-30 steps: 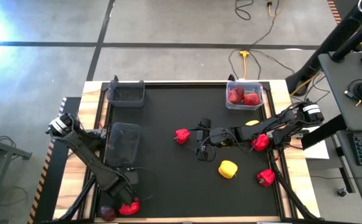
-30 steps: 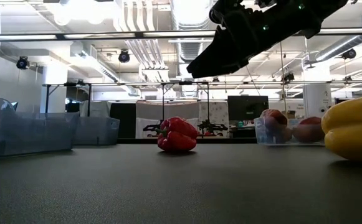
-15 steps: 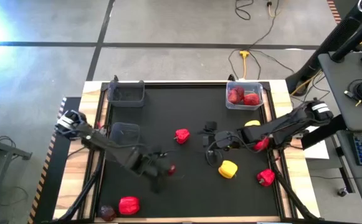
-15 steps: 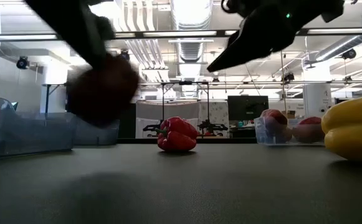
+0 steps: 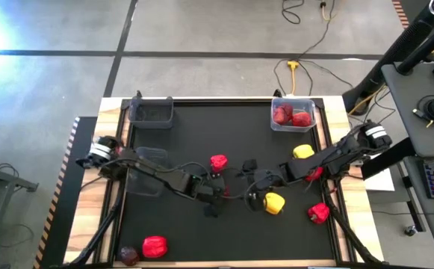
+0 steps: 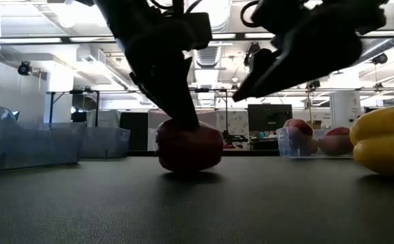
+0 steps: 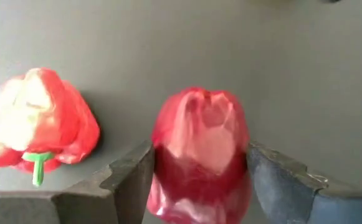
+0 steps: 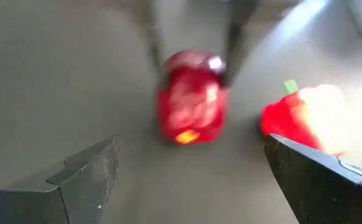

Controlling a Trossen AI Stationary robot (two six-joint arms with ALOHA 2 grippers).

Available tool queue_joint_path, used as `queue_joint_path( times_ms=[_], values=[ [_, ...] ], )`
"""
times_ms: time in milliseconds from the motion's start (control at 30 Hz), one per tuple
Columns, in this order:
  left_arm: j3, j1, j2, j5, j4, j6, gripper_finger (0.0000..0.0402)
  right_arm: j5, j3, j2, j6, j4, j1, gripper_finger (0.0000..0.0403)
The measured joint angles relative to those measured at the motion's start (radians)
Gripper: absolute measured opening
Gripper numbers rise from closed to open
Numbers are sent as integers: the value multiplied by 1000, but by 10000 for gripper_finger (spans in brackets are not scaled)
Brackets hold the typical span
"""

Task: Sort produce into baskets
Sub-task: Put the top apple into the transparent bin

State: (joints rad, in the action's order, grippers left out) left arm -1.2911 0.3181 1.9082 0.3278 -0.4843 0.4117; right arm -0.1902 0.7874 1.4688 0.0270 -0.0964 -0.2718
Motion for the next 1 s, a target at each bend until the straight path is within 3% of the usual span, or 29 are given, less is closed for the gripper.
queue_joint_path(
  times_ms=[167, 467, 800, 1000],
  values=[
    [-42, 17, 18, 14, -6, -41, 231, 39, 9, 74, 17, -102, 10, 384],
    [-11, 20, -17, 75, -3, -60, 231, 33, 84, 255, -9, -208, 22, 384],
    [-2, 24, -27, 103, -4, -57, 232, -28, 195, 405, -103, -201, 30, 384],
    [-1, 55, -93, 125, -79, -46, 232, -48, 223, 439, -107, -203, 35, 373]
  ],
)
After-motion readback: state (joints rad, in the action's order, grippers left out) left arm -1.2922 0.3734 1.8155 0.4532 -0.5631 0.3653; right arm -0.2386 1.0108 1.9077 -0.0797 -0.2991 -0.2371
